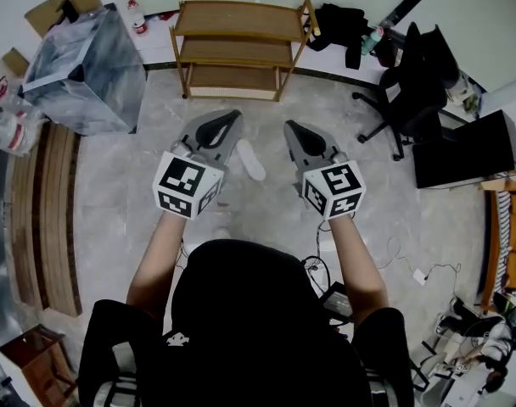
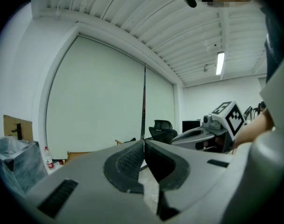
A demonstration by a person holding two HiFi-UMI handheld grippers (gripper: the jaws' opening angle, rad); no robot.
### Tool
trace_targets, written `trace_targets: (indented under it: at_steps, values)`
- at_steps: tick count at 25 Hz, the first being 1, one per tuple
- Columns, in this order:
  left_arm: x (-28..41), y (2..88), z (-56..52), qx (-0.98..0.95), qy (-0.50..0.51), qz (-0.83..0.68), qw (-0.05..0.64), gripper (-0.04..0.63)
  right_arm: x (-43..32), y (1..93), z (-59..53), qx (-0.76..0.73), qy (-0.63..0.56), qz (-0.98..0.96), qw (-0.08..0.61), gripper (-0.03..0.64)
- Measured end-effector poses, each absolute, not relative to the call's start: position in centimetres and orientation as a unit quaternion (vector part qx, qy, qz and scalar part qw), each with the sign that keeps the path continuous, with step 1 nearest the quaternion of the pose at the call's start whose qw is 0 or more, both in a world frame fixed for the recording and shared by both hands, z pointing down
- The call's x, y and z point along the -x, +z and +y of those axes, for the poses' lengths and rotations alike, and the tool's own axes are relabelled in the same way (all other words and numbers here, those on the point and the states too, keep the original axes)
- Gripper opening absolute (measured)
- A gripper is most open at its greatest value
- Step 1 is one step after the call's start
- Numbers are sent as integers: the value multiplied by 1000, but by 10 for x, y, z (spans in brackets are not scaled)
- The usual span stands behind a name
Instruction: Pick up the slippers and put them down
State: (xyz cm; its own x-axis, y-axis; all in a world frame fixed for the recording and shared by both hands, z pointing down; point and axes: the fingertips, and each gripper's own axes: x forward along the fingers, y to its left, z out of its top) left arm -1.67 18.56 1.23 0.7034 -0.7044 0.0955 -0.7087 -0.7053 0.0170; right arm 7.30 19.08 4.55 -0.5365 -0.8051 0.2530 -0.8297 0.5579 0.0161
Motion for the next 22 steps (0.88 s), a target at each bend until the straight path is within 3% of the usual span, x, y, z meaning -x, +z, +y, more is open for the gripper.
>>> trace_targets:
  at_steps: [22]
  values:
    - [-22, -14, 228, -926, 41, -375, 11, 8, -110, 5, 234, -475, 38, -874, 91, 0]
